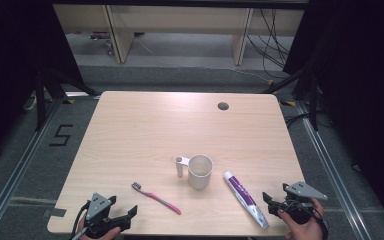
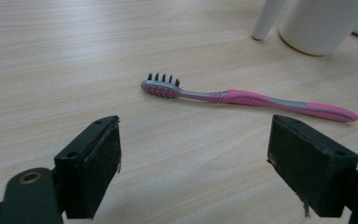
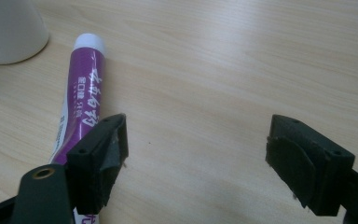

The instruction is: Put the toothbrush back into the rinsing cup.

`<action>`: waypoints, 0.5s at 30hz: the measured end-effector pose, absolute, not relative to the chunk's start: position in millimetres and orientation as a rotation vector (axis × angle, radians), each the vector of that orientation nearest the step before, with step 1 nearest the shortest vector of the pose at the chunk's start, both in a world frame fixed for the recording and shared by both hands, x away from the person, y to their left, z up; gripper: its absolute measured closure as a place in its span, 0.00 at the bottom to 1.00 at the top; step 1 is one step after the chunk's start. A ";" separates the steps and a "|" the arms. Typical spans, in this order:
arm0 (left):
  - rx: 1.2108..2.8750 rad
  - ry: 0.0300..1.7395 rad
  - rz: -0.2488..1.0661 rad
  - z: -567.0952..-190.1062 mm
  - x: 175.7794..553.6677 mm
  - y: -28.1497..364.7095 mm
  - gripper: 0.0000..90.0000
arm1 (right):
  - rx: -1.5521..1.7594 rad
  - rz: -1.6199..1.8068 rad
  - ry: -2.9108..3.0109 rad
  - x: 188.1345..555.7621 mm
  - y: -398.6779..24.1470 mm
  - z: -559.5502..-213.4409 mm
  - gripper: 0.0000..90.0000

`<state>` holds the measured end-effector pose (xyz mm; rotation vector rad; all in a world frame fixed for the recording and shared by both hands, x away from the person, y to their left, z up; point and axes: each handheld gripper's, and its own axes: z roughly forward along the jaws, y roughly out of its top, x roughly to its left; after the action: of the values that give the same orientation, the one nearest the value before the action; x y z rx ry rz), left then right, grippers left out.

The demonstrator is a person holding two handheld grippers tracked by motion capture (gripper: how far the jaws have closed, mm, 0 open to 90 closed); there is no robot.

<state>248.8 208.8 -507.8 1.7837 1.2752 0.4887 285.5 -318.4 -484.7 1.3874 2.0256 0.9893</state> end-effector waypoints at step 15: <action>1.771 1.256 0.465 -505.0 247.6 200.2 0.22 | 1.386 1.005 2.022 285.6 -319.4 -484.8 0.24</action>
<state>247.6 200.2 -505.0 1.7715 1.2564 0.4647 285.6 -319.4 -484.8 1.3864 2.0221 1.0052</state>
